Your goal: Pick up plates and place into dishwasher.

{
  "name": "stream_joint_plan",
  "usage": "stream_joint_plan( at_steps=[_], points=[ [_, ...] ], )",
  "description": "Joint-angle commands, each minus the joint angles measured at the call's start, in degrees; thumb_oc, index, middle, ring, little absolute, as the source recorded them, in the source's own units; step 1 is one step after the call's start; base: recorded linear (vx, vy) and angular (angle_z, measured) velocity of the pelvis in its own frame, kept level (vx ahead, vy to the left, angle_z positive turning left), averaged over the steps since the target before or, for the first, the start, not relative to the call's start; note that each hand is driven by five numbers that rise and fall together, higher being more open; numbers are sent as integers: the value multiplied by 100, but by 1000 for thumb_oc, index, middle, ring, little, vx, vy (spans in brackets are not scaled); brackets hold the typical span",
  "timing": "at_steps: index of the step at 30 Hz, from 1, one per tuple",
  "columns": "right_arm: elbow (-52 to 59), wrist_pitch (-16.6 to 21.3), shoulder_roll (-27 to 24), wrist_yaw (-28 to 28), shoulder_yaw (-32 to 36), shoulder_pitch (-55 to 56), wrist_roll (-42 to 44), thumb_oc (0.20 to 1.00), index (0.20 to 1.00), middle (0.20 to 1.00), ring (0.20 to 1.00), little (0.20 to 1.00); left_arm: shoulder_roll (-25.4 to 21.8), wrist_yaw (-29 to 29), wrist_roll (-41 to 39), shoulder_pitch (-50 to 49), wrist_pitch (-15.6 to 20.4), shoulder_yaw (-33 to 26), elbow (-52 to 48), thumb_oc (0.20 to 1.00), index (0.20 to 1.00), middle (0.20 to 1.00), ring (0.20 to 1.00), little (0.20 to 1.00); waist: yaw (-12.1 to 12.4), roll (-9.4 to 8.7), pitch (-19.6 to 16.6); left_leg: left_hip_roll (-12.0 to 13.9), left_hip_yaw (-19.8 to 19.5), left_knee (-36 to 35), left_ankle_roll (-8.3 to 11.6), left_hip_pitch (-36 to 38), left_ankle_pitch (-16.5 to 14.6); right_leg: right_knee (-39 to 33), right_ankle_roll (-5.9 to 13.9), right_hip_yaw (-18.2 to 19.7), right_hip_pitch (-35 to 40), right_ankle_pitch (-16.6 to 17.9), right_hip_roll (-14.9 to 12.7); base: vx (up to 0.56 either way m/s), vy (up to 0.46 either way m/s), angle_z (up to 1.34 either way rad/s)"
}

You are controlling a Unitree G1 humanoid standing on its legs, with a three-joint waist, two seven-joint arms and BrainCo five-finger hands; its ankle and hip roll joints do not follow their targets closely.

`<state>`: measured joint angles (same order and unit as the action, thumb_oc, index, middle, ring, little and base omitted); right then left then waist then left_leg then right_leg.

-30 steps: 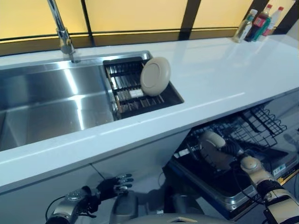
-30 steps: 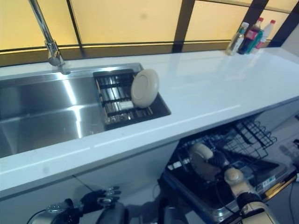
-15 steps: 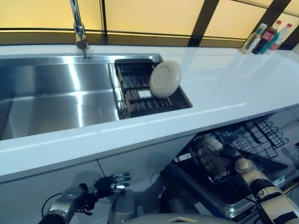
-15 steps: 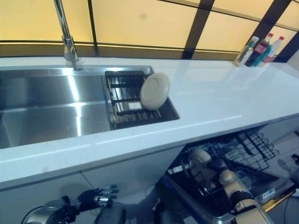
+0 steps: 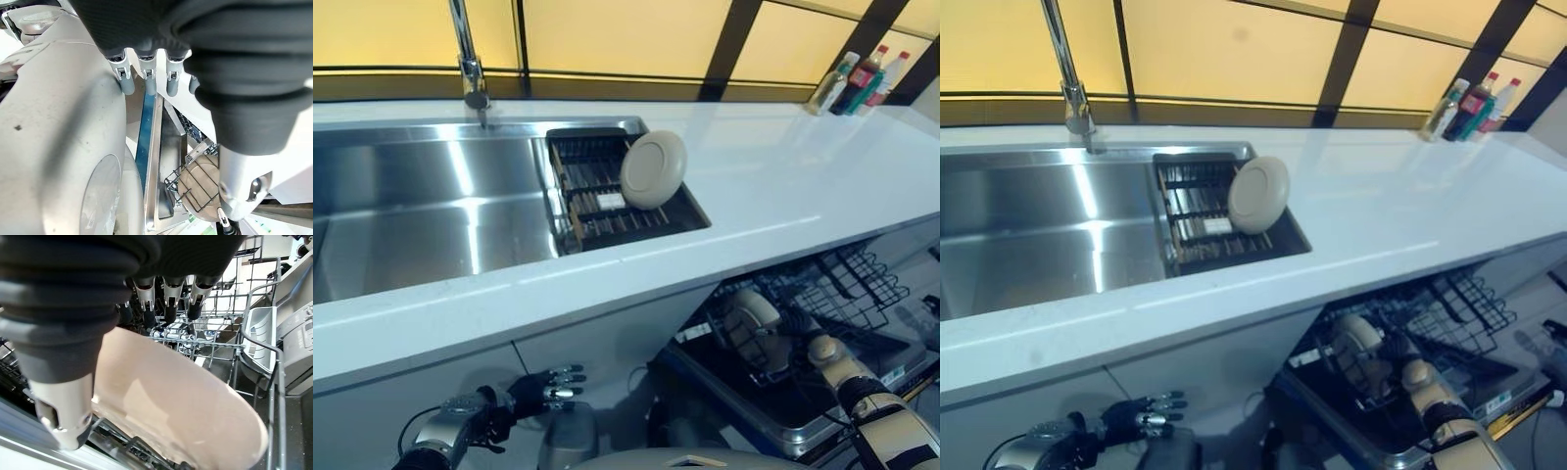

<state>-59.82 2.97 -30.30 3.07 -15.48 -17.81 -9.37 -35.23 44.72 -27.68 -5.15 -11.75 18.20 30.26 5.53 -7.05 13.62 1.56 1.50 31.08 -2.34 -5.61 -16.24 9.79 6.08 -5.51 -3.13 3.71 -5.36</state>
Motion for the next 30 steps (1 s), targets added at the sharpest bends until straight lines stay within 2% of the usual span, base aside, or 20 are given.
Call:
stream_joint_plan(
  at_steps=[1, 7, 11, 17, 21, 22, 23, 24, 30],
  points=[
    [58, -24, -571, 308, 222, -137, -103, 1000, 1000, 1000, 1000, 1000, -89, 154, 153, -412, 77, -9, -388, 1000, 1000, 1000, 1000, 1000, -24, 184, -265, -146, 148, -1011, -426, 316, 321, 541, 462, 192, -412, 715, -152, -31, 47, -2],
    [438, -135, -822, 677, 583, 103, 252, 1000, 1000, 1000, 1000, 1000, 36, 66, 28, -484, 118, -60, -431, 1000, 1000, 1000, 1000, 1000, -168, 182, -377, -214, 194, -1222, -437, 471, 348, 468, 469, 282, -402, 776, -134, -30, 49, -6],
    [652, 52, -879, 974, 1058, 184, 1280, 1000, 1000, 1000, 1000, 1000, 142, -3, -50, -453, 193, -21, -395, 1000, 1000, 1000, 1000, 1000, -273, 191, -398, -212, 229, -1321, -438, 558, 347, 400, 446, 346, -366, 777, -115, -37, 45, -10],
    [914, 471, -749, 1092, 2074, 442, 2984, 1000, 1000, 1000, 1000, 1000, 241, -56, -233, -377, 167, 18, -506, 1000, 1000, 1000, 1000, 1000, -461, 249, -442, -236, 326, -1434, -460, 635, 325, 324, 413, 421, -344, 767, -114, -36, 53, -10],
    [968, 532, -710, 1137, 2228, 452, 3258, 1000, 1000, 1000, 1000, 1000, 246, -42, -244, -367, 173, 33, -533, 1000, 1000, 1000, 1000, 1000, -477, 259, -437, -231, 337, -1434, -458, 641, 318, 325, 403, 432, -342, 760, -116, -6, 13, -5],
    [1156, 765, -583, 1276, 2562, 452, 3968, 1000, 1000, 1000, 1000, 1000, 265, 83, -272, -354, 262, 85, -537, 1000, 1000, 1000, 1000, 1000, -535, 314, -430, -219, 355, -1408, -460, 673, 253, 336, 385, 456, -316, 722, -97, -40, 128, -14],
    [1583, 1184, -316, 1484, 2907, 456, 4486, 1000, 1000, 1000, 1000, 1000, 286, 595, -217, -278, 441, 305, -692, 1000, 1000, 1000, 1000, 1000, -639, 379, -469, -250, 376, -1436, -470, 713, 208, 344, 366, 525, -334, 737, -92, -71, 174, -9],
    [1821, 1312, -243, 1526, 2937, 487, 4559, 1000, 1000, 1000, 1000, 1000, 263, 867, -279, -240, 521, 478, -853, 1000, 1000, 1000, 1000, 1000, -684, 384, -512, -284, 396, -1491, -468, 704, 263, 329, 360, 547, -367, 765, -120, -70, 163, -10],
    [2729, 1600, -28, 1544, 2696, 623, 4668, 1000, 1000, 1000, 1000, 1000, 98, 1406, -423, 145, 819, 1420, -1817, 1000, 1000, 1000, 1000, 1000, -991, 521, -613, -285, 605, -1567, -470, 785, 270, 340, 330, 649, -371, 724, -165, -55, 90, -12]
  ],
)
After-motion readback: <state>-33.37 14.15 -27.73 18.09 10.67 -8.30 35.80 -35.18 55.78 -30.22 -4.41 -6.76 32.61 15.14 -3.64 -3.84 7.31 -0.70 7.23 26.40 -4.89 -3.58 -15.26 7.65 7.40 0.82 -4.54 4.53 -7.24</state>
